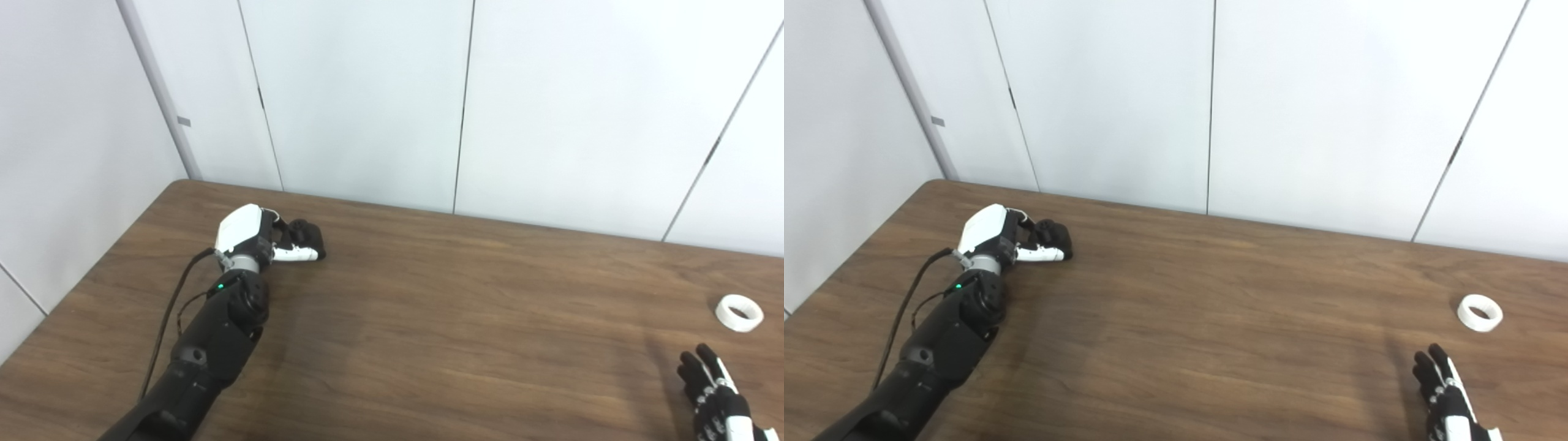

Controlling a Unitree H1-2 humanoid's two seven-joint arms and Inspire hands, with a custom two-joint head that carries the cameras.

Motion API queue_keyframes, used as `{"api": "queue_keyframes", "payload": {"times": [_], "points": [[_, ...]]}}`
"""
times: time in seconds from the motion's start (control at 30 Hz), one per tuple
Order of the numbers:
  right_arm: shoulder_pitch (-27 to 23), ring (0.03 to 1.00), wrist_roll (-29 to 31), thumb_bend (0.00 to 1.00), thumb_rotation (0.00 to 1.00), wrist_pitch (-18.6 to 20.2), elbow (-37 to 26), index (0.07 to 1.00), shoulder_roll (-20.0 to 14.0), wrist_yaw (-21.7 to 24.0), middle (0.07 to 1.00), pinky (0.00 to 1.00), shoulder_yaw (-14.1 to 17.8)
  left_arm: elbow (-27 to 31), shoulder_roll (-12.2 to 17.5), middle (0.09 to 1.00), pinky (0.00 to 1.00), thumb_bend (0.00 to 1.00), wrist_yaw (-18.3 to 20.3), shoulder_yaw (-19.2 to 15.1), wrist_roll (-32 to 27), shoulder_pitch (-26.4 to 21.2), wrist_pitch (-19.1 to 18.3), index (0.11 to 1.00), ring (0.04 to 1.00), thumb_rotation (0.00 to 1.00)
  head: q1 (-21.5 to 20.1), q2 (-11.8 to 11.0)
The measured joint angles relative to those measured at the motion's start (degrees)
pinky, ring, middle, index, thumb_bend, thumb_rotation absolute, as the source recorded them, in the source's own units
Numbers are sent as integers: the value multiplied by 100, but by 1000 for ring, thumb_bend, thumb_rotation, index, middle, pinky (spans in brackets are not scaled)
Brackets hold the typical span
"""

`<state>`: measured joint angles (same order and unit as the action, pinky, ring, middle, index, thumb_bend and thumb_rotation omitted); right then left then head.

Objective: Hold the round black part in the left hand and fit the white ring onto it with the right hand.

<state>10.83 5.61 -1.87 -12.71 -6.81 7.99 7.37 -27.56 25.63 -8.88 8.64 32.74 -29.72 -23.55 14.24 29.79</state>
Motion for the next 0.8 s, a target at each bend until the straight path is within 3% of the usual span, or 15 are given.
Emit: {"api": "queue_keyframes", "payload": {"times": [0.3,0.8], "points": [[0,956,-54,527,1000,0,0,958,0,7,938,1000,10,423,-9,758,1000,521,25,34,75,214,-7,485,883,46,-79,9],[-13,935,-149,507,1000,-35,18,942,4,-6,923,1000,-18,2641,-275,765,1000,521,838,274,457,859,-307,486,858,49,-281,9]]}}
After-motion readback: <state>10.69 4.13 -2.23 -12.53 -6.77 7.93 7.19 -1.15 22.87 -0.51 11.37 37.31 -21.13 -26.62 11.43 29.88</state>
